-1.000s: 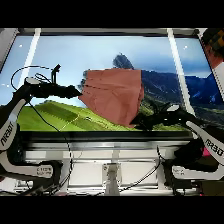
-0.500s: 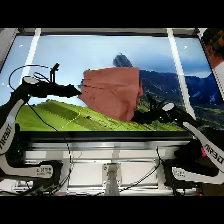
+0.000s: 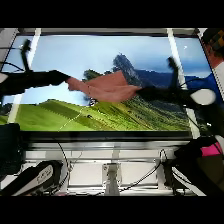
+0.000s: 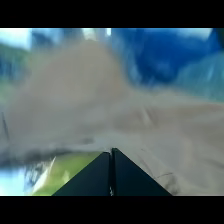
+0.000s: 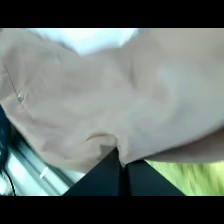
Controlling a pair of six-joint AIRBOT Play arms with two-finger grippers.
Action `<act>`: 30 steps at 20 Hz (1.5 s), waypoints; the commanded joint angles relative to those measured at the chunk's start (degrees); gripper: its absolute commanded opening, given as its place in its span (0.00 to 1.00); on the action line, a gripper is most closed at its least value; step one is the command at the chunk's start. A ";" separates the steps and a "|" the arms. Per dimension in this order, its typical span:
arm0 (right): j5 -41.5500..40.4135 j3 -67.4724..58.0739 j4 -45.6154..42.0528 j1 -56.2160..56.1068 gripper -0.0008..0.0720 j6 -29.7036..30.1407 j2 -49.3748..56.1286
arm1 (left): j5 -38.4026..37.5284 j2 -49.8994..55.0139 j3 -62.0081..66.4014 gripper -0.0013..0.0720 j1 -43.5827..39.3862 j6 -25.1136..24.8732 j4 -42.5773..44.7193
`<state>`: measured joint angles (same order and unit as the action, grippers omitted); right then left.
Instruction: Fold the clothes and pants, and hang the long-sleeved shirts on hangers.
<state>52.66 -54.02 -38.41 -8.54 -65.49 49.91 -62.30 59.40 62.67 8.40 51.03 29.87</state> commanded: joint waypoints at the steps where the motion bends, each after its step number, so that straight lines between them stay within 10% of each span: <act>1: 0.52 -6.99 -3.02 -0.04 0.02 -3.58 -9.03 | 5.81 -13.18 0.07 0.04 0.31 -0.02 -6.51; 10: 4.94 -14.60 -10.95 -0.07 0.02 -12.13 -15.26 | 7.04 -29.92 -1.73 0.04 0.26 24.72 6.86; 16: 2.25 -14.60 -13.68 -0.09 0.02 -12.87 1.75 | 8.72 -20.87 -15.26 0.04 -0.66 25.20 6.99; 23: -7.30 -14.60 -12.85 -3.13 0.02 -12.46 24.46 | 30.42 0.28 -20.06 0.04 -8.11 16.00 7.02; 30: 6.97 -14.60 -18.47 -6.10 0.02 -12.81 27.45 | 28.87 9.53 -20.04 0.04 -7.19 15.45 7.02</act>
<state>51.16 -68.62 -53.78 -13.98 -77.87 76.16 -32.58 66.41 42.74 0.80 67.00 36.80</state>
